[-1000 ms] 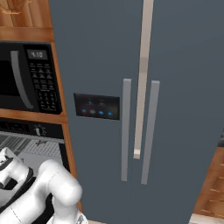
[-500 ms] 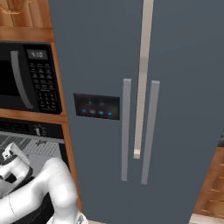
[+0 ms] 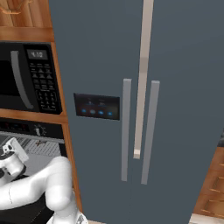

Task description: Take the fish from the oven and place it on the plate on the counter.

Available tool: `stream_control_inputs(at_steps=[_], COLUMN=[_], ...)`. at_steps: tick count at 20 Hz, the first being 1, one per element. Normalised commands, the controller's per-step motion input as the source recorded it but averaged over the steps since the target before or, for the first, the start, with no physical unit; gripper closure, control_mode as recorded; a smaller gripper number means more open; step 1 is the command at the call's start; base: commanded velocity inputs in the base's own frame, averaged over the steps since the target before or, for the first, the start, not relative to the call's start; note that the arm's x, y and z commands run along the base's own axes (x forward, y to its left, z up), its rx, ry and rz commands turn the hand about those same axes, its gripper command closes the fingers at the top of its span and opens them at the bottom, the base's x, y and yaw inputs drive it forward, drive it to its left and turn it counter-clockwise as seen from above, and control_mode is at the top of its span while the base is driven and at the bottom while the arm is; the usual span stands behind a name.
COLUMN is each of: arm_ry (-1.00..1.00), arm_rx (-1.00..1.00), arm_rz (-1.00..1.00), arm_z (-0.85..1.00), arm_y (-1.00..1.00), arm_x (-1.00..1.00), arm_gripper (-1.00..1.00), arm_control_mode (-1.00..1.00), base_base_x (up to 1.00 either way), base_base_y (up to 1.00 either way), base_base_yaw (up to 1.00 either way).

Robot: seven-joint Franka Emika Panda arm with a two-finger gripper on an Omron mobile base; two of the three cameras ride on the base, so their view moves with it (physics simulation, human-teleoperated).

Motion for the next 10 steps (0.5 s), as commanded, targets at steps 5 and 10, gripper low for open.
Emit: stream_control_inputs(at_steps=[5,10], arm_ry=[-0.01,-0.04], arm_rx=[0.0,0.0], arm_rz=[-0.05,-0.02], arm_z=[-0.97,-1.0], arm_y=[0.0,0.0], arm_x=[-0.02,-0.11], arm_gripper=[-1.0,-1.0], arm_control_mode=[-1.0,-1.0], base_base_x=[0.0,0.0], base_base_y=[0.0,0.0], base_base_yaw=[0.0,0.0])
